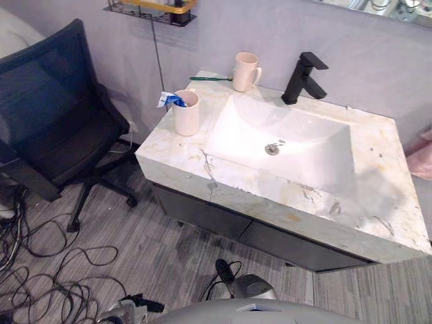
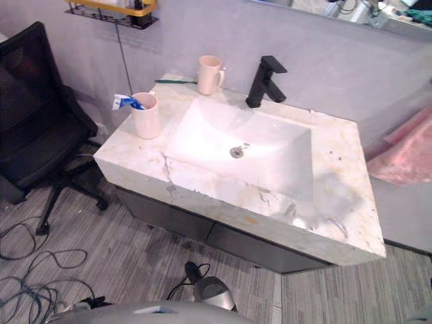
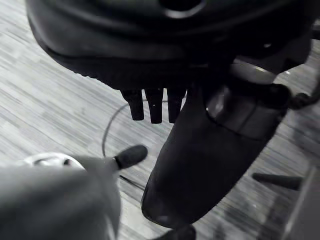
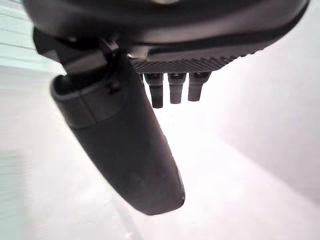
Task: Organize the bathroom.
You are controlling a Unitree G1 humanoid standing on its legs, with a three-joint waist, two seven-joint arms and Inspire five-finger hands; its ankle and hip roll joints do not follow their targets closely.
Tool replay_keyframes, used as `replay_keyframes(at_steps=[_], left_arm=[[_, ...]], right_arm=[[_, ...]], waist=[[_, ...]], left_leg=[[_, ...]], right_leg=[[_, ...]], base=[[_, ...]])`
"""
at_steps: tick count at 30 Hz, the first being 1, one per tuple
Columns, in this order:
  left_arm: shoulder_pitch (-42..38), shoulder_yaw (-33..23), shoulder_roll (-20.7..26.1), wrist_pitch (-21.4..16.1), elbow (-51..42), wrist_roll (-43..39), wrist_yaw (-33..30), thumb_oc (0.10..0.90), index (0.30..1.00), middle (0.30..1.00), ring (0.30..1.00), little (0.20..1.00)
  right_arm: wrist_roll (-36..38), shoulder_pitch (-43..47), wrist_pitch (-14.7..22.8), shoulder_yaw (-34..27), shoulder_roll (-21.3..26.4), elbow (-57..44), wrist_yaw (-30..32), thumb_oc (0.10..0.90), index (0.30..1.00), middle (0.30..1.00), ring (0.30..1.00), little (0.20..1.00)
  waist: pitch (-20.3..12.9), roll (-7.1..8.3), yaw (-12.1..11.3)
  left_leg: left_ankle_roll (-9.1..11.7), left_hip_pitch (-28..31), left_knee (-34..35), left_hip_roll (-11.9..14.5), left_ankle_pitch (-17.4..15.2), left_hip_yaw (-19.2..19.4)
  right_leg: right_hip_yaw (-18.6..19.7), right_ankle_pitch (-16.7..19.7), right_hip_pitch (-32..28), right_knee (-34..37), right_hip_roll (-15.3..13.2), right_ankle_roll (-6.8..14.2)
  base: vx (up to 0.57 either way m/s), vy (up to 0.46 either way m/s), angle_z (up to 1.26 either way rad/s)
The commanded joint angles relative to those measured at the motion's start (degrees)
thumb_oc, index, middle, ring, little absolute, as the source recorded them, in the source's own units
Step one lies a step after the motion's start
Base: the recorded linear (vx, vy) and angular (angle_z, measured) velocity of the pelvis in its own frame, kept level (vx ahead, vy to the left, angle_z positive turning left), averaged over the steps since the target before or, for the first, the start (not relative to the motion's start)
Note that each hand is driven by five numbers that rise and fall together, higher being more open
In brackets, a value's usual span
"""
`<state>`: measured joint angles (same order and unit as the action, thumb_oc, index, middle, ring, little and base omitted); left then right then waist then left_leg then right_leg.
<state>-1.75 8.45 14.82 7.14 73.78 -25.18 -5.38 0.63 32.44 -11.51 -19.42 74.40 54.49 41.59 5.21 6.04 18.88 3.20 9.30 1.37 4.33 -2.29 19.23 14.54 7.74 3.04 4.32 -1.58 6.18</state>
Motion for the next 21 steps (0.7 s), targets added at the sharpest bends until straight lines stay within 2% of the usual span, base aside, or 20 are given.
replay_keyframes(at_steps=[1, 3, 4, 7, 8, 10, 12, 13, 15, 16, 17, 19, 21], left_arm=[[-0.22, -0.31, 1.09, -1.85, 1.31, -1.17, -0.28, 0.800, 0.900, 0.900, 0.900, 0.900], [-0.33, -0.85, 1.27, -2.36, 1.93, -0.99, 0.11, 0.800, 0.900, 0.900, 0.900, 0.900], [-0.58, -1.31, 1.14, -2.95, 2.53, -0.70, 0.17, 0.800, 0.900, 0.900, 0.900, 0.900], [-0.84, -1.86, 1.12, -3.91, 3.10, 0.12, 0.58, 0.800, 0.900, 0.900, 0.900, 0.900], [-1.05, -1.93, 1.05, -4.27, 3.24, 0.35, 0.71, 0.800, 0.900, 0.900, 0.900, 0.900], [-1.22, -1.75, 1.06, -4.33, 3.28, 0.43, 0.68, 0.800, 0.900, 0.900, 0.900, 0.900], [-1.97, -1.83, 0.64, -4.65, 3.56, 1.54, 0.74, 0.800, 0.900, 0.900, 0.900, 0.900], [-1.97, -1.83, 0.64, -4.65, 3.56, 1.54, 0.74, 0.800, 0.900, 0.900, 0.900, 0.900], [-2.95, -1.74, 0.17, -5.25, 4.13, 1.93, 0.66, 0.800, 0.900, 0.900, 0.900, 0.900], [-3.29, -1.78, 0.07, -5.11, 4.30, 2.01, 0.53, 0.800, 0.900, 0.900, 0.900, 0.900], [-4.08, -1.95, 0.20, -5.02, 4.77, 1.83, 0.68, 0.800, 0.900, 0.900, 0.900, 0.900], [-4.37, -2.10, 0.32, -4.86, 4.89, 2.01, 0.83, 0.800, 0.900, 0.900, 0.900, 0.900], [-5.06, -2.30, 0.14, -4.52, 4.95, 1.72, 0.66, 0.800, 0.900, 0.900, 0.900, 0.900]], right_arm=[[4.64, -0.53, 0.33, -1.77, 5.75, 1.27, 0.01, 0.800, 0.900, 0.900, 0.900, 0.900], [7.94, -4.62, -1.01, -5.77, 7.07, 6.63, -1.99, 0.800, 0.900, 0.900, 0.900, 0.900], [10.07, -8.87, -0.29, -9.75, 7.33, 11.70, -3.47, 0.800, 0.900, 0.900, 0.900, 0.900], [13.49, -16.79, -2.11, -16.35, 6.22, 15.55, -5.17, 0.800, 0.900, 0.900, 0.900, 0.900], [15.10, -21.01, -5.06, -19.86, 4.85, 17.15, -5.85, 0.800, 0.900, 0.900, 0.900, 0.900], [15.66, -23.14, -5.21, -21.60, 4.21, 17.41, -6.18, 0.800, 0.900, 0.900, 0.900, 0.900], [21.48, -29.29, -8.64, -24.97, -1.07, 20.06, -6.09, 0.800, 0.900, 0.900, 0.900, 0.900], [21.48, -29.29, -8.64, -24.97, -1.07, 20.06, -6.09, 0.800, 0.900, 0.900, 0.900, 0.900], [28.10, -32.71, -9.81, -24.33, -8.11, 21.99, -5.12, 0.800, 0.900, 0.900, 0.900, 0.900], [29.62, -32.98, -9.50, -23.52, -9.90, 22.37, -5.11, 0.800, 0.900, 0.900, 0.900, 0.900], [33.74, -33.11, -8.96, -21.24, -13.92, 22.74, -4.97, 0.800, 0.900, 0.900, 0.900, 0.900], [34.46, -33.37, -8.96, -20.56, -15.46, 22.92, -5.99, 0.800, 0.900, 0.900, 0.900, 0.900], [37.27, -33.52, -7.75, -18.60, -19.92, 22.97, -6.90, 0.800, 0.900, 0.900, 0.900, 0.900]], waist=[[0.00, 0.86, -0.93], [-0.02, 0.78, -0.42], [-0.02, 0.72, -0.05], [0.17, 0.65, 0.30], [0.23, 0.57, 0.48], [0.28, 0.60, 0.28], [0.64, 0.37, 0.35], [0.64, 0.37, 0.35], [1.13, 0.05, 0.48], [1.09, -0.66, 0.43], [1.43, -0.21, 1.02], [1.52, -0.29, 1.22], [1.87, -0.58, 1.54]], left_leg=[[-5.40, -3.81, -9.79, -0.57, -10.89, -4.51], [-5.34, -3.95, -9.52, -0.57, -10.76, -4.34], [-5.21, -4.19, -9.48, -0.45, -10.73, -4.22], [-5.06, -4.34, -9.28, -0.44, -10.68, -4.16], [-4.94, -4.43, -9.30, -0.42, -10.78, -4.12], [-4.92, -4.50, -9.32, -0.41, -10.81, -4.18], [-4.87, -4.55, -9.26, -0.43, -11.04, -4.31], [-4.87, -4.55, -9.26, -0.43, -11.04, -4.31], [-4.90, -4.20, -9.19, -0.48, -11.27, -4.31], [-5.21, -3.62, -8.99, -0.53, -12.63, -4.90], [-4.93, -4.09, -9.17, -0.61, -11.39, -4.24], [-4.93, -4.04, -9.04, -0.67, -11.35, -4.25], [-5.00, -4.03, -9.04, -0.78, -11.36, -4.28]], right_leg=[[-0.80, -5.96, 3.93, -8.87, -0.42, 2.49], [-0.57, -5.85, 4.45, -8.91, -0.31, 2.45], [-0.48, -5.77, 4.92, -8.96, -0.27, 2.43], [-0.39, -5.64, 5.53, -9.00, -0.22, 2.32], [-0.34, -5.59, 5.95, -9.13, -0.16, 2.24], [-0.33, -5.57, 6.09, -9.16, -0.13, 2.22], [-0.25, -5.34, 6.57, -9.13, -0.07, 2.08], [-0.25, -5.34, 6.57, -9.13, -0.07, 2.08], [-0.21, -5.10, 6.87, -9.22, 0.03, 1.93], [-0.47, -6.09, 6.50, -9.10, 0.01, 2.16], [0.15, -4.76, 7.19, -9.16, 0.06, 1.82], [0.24, -4.69, 7.36, -9.20, 0.09, 1.84], [0.42, -4.61, 7.55, -9.28, 0.10, 1.87]], base=[[-0.03, 0.009, -0.10], [-0.05, 0.019, -0.18], [-0.06, 0.019, -0.19], [-0.05, 0.018, -0.10], [-0.04, 0.015, -0.12], [-0.03, 0.005, -0.10], [-0.05, 0.006, -0.11], [-0.04, 0.010, -0.04], [-0.01, 0.046, 0.03], [-0.07, 0.007, -0.05], [-0.05, 0.000, -0.12], [-0.08, -0.031, -0.11], [-0.06, 0.005, -0.08]])
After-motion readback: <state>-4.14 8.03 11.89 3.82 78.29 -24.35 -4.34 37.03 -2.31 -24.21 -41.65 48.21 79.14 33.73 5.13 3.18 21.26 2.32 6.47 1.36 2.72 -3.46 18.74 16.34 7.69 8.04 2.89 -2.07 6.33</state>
